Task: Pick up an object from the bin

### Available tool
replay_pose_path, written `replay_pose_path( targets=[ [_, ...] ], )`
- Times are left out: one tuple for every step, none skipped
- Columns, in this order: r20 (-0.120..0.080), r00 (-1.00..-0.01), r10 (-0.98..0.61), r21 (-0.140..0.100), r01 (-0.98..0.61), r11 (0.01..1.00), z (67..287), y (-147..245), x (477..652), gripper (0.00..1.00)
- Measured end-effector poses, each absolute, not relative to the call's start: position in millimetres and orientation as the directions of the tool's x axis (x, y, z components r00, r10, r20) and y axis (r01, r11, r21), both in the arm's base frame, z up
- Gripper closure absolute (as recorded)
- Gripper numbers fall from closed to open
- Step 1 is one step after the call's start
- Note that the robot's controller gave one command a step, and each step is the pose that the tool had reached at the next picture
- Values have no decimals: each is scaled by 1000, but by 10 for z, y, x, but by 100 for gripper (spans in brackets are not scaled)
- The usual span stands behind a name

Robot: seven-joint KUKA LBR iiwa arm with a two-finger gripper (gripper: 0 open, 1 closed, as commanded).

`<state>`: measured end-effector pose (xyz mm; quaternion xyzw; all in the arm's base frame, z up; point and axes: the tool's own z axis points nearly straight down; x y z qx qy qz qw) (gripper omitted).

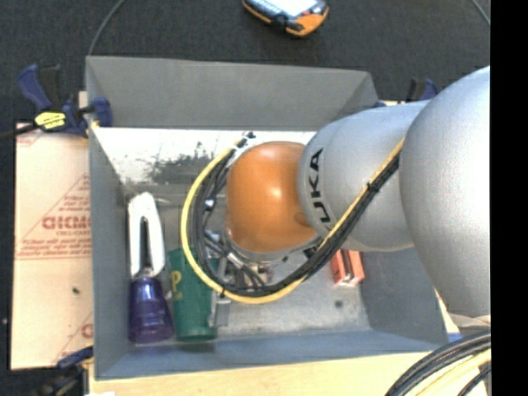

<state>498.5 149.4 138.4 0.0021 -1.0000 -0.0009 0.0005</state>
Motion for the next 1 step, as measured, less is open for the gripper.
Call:
replay_pose_path(
  targets=[
    [-3,-1000,0,2,0,1000,1416,1488,4996,0]
  ],
)
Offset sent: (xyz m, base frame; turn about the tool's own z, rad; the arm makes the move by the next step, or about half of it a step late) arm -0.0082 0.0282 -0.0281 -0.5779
